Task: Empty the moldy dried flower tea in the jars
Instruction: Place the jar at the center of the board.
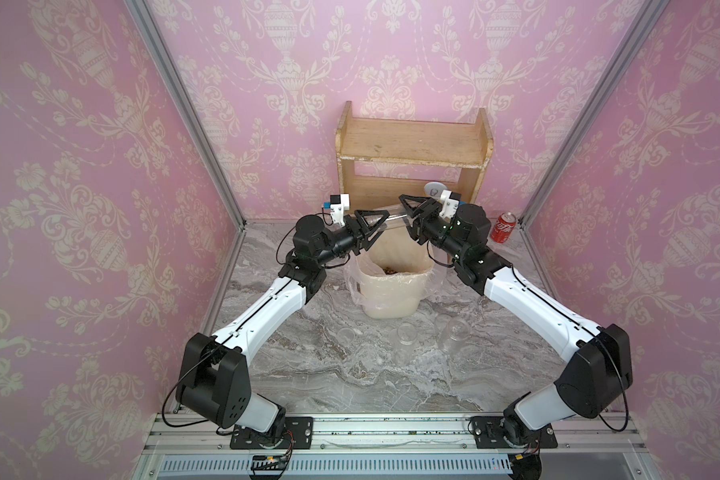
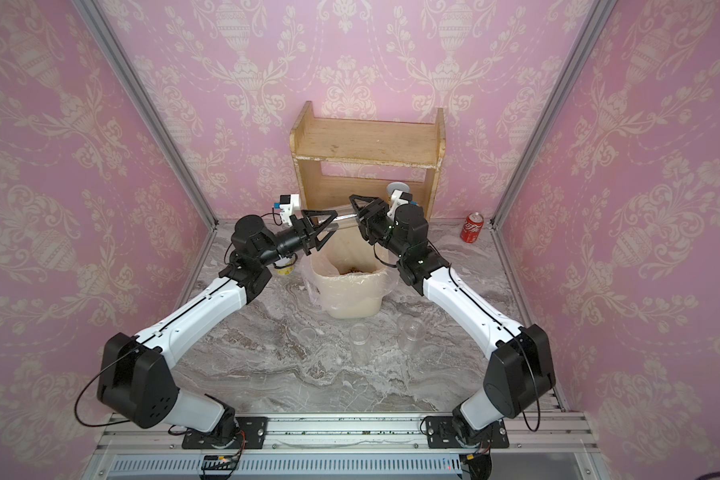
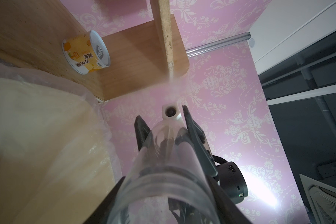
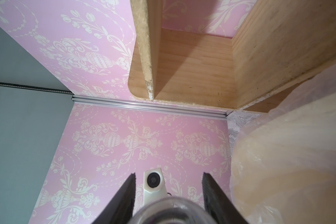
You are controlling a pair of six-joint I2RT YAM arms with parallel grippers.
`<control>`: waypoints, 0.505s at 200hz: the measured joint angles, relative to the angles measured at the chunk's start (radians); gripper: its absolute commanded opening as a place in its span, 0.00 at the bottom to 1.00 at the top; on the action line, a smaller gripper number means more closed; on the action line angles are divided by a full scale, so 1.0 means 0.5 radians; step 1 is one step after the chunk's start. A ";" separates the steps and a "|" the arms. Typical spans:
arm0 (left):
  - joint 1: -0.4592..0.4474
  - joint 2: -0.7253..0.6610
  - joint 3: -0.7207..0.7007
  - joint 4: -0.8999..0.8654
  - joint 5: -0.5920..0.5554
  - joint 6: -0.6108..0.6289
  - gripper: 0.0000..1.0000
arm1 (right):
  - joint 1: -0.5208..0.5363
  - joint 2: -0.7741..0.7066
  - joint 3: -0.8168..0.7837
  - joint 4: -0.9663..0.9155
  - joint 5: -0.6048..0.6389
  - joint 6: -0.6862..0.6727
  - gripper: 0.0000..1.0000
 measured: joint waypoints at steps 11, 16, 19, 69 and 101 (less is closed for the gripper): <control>0.000 0.000 0.000 0.005 -0.001 -0.001 0.57 | 0.000 0.000 0.000 0.005 0.000 0.007 0.47; 0.000 0.000 0.000 0.008 -0.001 -0.001 0.56 | 0.000 0.000 -0.002 0.009 0.001 0.008 0.50; 0.000 0.000 0.000 0.011 -0.001 -0.001 0.54 | 0.000 0.000 -0.002 0.012 0.000 0.013 0.51; 0.000 0.000 0.000 -0.011 -0.001 0.018 0.42 | 0.000 0.000 -0.010 0.026 -0.011 0.036 0.86; 0.000 -0.003 0.000 -0.075 0.000 0.084 0.41 | 0.000 0.000 -0.012 0.025 -0.021 0.001 0.99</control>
